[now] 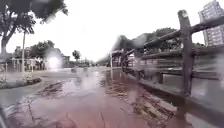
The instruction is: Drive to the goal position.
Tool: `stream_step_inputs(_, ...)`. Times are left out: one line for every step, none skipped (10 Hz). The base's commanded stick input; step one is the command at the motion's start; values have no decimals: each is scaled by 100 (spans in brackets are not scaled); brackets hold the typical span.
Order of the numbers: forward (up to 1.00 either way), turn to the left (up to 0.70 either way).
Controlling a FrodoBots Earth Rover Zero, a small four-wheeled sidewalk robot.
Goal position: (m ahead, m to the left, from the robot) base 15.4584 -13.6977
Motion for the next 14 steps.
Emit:
stream_step_inputs(100, 1)
stream_step_inputs(100, 1)
stream_step_inputs(100, 1)
stream_step_inputs(100, 1)
stream_step_inputs(100, 1)
stream_step_inputs(100, 1)
stream_step_inputs(100, 1)
stream_step_inputs(100, 1)
stream_step_inputs(100, 1)
stream_step_inputs(100, 1)
stream_step_inputs(100, 1)
stream_step_inputs(100, 1)
stream_step_inputs(100, 1)
stream_step_inputs(100, 1)
